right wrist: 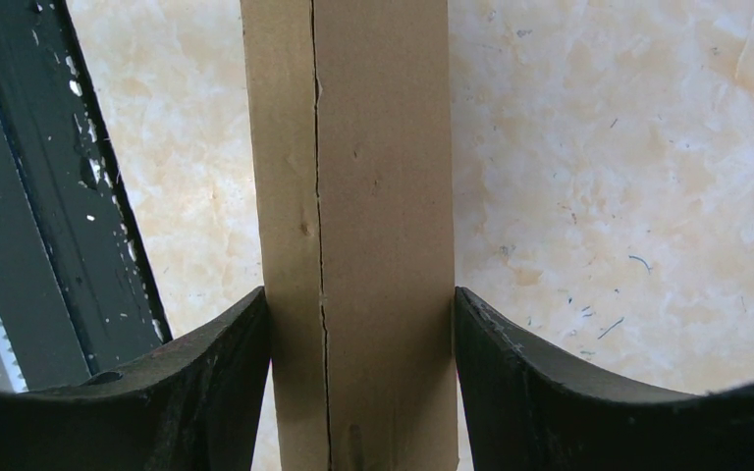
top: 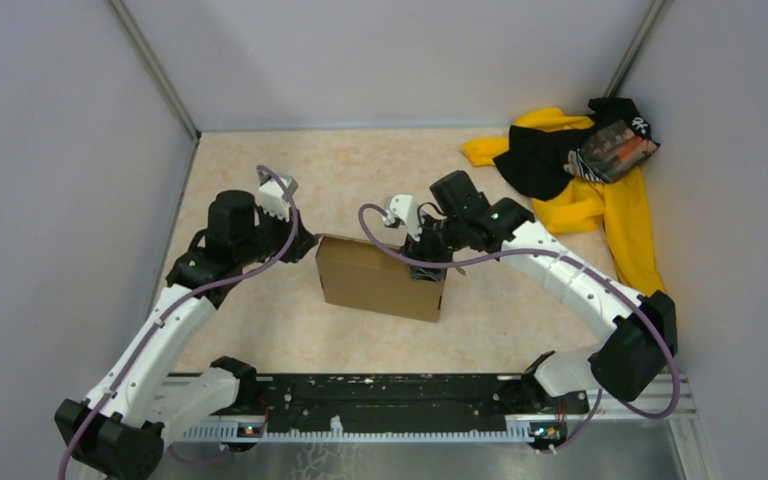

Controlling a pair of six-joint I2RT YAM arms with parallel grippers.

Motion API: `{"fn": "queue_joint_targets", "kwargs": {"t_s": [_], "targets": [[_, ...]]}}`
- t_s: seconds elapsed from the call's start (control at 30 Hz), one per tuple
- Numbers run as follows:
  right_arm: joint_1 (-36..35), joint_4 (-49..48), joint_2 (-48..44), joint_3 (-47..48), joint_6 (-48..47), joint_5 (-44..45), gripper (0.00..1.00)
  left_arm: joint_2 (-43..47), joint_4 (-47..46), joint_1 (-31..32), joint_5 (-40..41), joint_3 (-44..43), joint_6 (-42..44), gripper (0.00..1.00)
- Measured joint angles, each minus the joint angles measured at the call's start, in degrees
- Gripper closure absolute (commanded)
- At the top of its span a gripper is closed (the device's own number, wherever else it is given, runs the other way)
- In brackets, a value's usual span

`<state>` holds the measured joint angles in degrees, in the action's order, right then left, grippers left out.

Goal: Fold the paper box

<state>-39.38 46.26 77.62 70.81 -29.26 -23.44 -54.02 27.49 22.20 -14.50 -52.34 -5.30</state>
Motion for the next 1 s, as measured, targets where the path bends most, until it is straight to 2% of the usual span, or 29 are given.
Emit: {"fn": "queue_joint_targets", "kwargs": {"t_s": [0.2,0.37,0.67,1.0], "targets": [[-0.24,-0.70,0.00,-0.22,0.13,0.02,0.57,-0.35,0.98,0.57,0.39,-0.68,0.00,0.73],[-0.28,-1.09,0.02,-0.31,0.39,-0.02,0.58,-1.73,2.34,0.81,0.81,-2.16,-0.04,1.00],[-0.59,-1.60,0.11,-0.35,0.57,0.02,0.59,-2.40,3.63,1.29,2.62,-3.48,0.26,1.00],[-1.22,-2.84,0.13,-0.70,1.11,0.48,0.61,-6.51,8.79,1.33,4.24,-8.96,0.26,1.00]]}}
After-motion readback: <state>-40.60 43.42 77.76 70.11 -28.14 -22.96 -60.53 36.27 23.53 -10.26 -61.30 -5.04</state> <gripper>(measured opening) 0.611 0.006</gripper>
